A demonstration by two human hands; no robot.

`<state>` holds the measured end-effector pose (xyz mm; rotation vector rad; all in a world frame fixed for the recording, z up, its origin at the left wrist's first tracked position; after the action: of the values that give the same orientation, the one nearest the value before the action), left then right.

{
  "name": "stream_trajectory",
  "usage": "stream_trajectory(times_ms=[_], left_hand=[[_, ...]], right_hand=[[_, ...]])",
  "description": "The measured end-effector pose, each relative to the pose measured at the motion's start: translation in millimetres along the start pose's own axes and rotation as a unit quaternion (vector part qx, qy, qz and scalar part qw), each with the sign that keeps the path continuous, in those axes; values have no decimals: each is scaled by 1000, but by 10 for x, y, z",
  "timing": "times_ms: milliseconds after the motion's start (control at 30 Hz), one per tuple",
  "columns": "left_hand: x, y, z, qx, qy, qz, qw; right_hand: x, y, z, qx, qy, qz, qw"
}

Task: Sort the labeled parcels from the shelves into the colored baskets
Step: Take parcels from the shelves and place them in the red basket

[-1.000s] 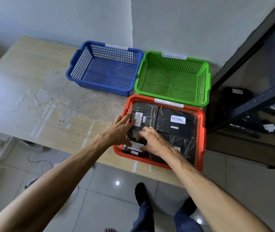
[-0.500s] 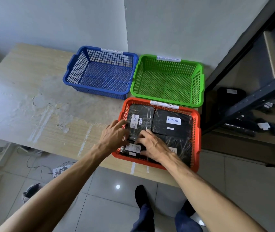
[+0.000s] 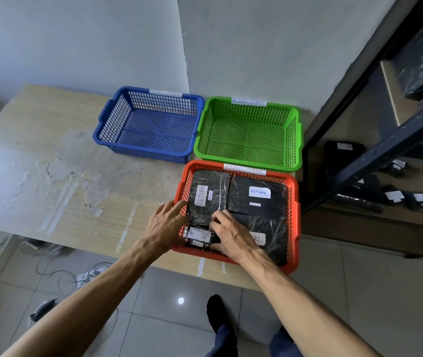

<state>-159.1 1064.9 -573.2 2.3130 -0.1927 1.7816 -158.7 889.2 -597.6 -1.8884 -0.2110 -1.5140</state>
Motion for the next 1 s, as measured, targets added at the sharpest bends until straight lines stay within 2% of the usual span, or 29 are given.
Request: stream_trajectory(times_ms=[167, 333, 567, 733, 1000], left_hand=[[216, 42, -21, 4, 19, -16, 1000], [587, 146, 65, -43, 99, -34, 994], [1028, 621, 400, -76, 20, -121, 990], [1415, 1057, 504, -64, 8, -146, 987], [1730, 1848, 290, -30, 75, -198, 977]], right_hand=[[37, 55, -10, -23, -9, 64, 998], [343, 222, -37, -66, 3, 92, 994], [1106, 580, -124, -110, 23, 40, 993], [1643, 782, -363, -117, 33, 12, 993], [2376, 993, -1069, -70, 62, 17, 995]])
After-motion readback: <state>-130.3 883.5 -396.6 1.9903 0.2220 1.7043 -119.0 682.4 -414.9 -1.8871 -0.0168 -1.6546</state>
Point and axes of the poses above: each hand's wrist, its own z-axis towards the middle knuckle, its own x-axis out of the back of the hand, y = z × x, the point moved 5 cm from there along z, towards the middle knuckle, and after that the axes turned 1 degree about -x, right-handed, at the moved point
